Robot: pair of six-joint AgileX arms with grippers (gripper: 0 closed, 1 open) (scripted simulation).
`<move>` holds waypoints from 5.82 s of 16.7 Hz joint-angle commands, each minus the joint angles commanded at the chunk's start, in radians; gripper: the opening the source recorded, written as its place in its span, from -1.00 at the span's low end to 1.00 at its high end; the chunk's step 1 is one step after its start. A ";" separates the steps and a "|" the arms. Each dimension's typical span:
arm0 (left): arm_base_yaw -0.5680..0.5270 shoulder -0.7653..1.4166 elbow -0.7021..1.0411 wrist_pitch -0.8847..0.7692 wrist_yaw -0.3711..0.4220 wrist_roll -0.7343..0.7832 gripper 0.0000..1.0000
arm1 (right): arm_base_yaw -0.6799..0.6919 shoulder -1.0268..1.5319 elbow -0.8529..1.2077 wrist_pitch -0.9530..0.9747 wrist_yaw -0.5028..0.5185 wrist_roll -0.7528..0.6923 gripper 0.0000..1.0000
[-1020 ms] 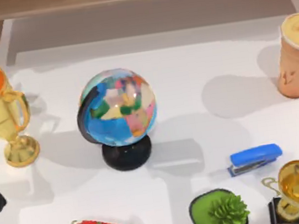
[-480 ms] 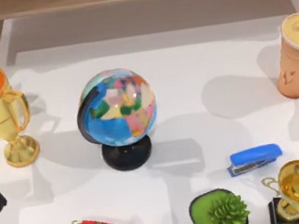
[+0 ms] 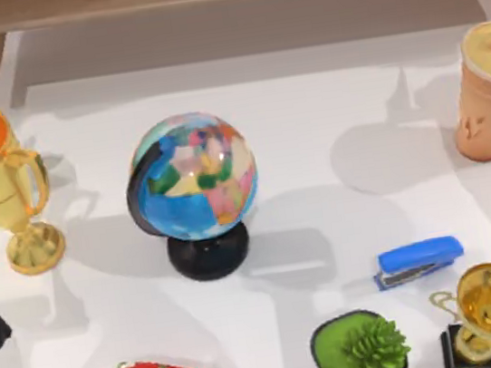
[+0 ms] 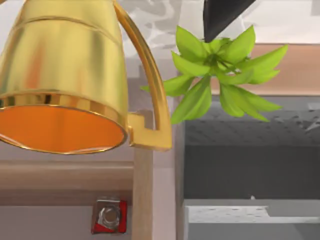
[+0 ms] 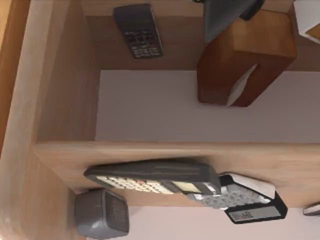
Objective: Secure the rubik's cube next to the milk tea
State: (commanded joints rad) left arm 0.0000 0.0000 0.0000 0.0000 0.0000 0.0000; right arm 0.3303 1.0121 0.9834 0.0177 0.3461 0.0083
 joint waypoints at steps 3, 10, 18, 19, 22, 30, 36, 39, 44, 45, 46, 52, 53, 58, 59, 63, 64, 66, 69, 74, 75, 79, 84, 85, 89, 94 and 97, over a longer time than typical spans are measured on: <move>0.000 0.000 0.000 0.000 0.000 0.000 1.00 | 0.075 0.241 0.233 0.004 0.079 0.002 1.00; 0.000 0.000 0.000 0.000 0.000 0.000 1.00 | 0.240 0.749 0.726 0.014 0.253 0.006 1.00; 0.000 0.000 0.000 0.000 0.000 0.000 1.00 | 0.350 1.060 1.037 0.023 0.367 0.010 1.00; 0.000 0.000 0.000 0.000 0.000 0.000 1.00 | 0.350 1.060 1.037 0.023 0.367 0.010 1.00; 0.000 0.000 0.000 0.000 0.000 0.000 1.00 | 0.345 1.058 1.032 0.022 0.365 0.010 1.00; 0.000 0.000 0.000 0.000 0.000 0.000 1.00 | 0.306 1.176 1.255 -0.078 0.326 0.008 1.00; 0.000 0.000 0.000 0.000 0.000 0.000 1.00 | 0.276 1.318 1.478 -0.152 0.296 0.004 1.00; 0.000 0.000 0.000 0.000 0.000 0.000 1.00 | 0.273 1.346 1.507 -0.158 0.294 0.006 1.00; 0.000 0.000 0.000 0.000 0.000 0.000 1.00 | 0.273 1.346 1.507 -0.158 0.294 0.006 0.70; 0.000 0.000 0.000 0.000 0.000 0.000 1.00 | 0.273 1.346 1.507 -0.158 0.294 0.006 0.55; 0.000 0.000 0.000 0.000 0.000 0.000 1.00 | 0.273 1.346 1.507 -0.158 0.294 0.006 0.40; 0.000 0.000 0.000 0.000 0.000 0.000 1.00 | 0.273 1.346 1.507 -0.158 0.294 0.006 -0.51; 0.000 0.000 0.000 0.000 0.000 0.000 1.00 | 0.273 1.346 1.507 -0.158 0.294 0.006 -0.66; 0.000 0.000 0.000 0.000 0.000 0.000 1.00 | 0.273 1.346 1.507 -0.158 0.294 0.006 -1.00; 0.000 0.000 0.000 0.000 0.000 0.000 1.00 | 0.273 1.346 1.507 -0.158 0.294 0.006 -1.00; 0.000 0.000 0.000 0.000 0.000 0.000 1.00 | 0.273 1.346 1.507 -0.158 0.294 0.006 -1.00; 0.000 0.000 0.000 0.000 0.000 0.000 1.00 | 0.277 1.346 1.508 -0.159 0.294 0.007 -1.00; 0.000 0.000 0.000 0.000 0.000 0.000 1.00 | 0.290 1.337 1.521 -0.146 0.287 0.003 -1.00; 0.000 0.000 0.000 0.000 0.000 0.000 1.00 | 0.356 1.321 1.575 -0.092 0.267 -0.026 -1.00; 0.000 0.000 0.000 0.000 0.000 0.000 1.00 | 0.383 1.317 1.588 -0.044 0.281 -0.029 -1.00; 0.000 0.000 0.000 0.000 0.000 0.000 1.00 | 0.373 1.322 1.580 -0.063 0.286 -0.026 -1.00; 0.000 0.000 0.000 0.000 0.000 0.000 1.00 | 0.315 1.361 1.588 -0.198 0.295 -0.008 -1.00; 0.000 0.000 0.000 0.000 0.000 0.000 1.00 | 0.276 1.390 1.632 -0.238 0.294 0.007 -1.00; 0.000 0.000 0.000 0.000 0.000 0.000 1.00 | 0.276 1.390 1.632 -0.238 0.294 0.007 -1.00; 0.000 0.000 0.000 0.000 0.000 0.000 1.00 | 0.290 1.362 1.639 -0.263 0.269 0.018 -1.00; 0.000 0.000 0.000 0.000 0.000 0.000 1.00 | 0.380 1.269 1.637 -0.481 0.105 0.107 -1.00; 0.000 0.000 0.000 0.000 0.000 0.000 1.00 | 0.405 1.261 1.584 -0.678 -0.026 0.193 -1.00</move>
State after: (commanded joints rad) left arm 0.0000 0.0000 0.0000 0.0000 0.0000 0.0000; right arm 0.7352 2.2732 2.5676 -0.6604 0.3204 0.2010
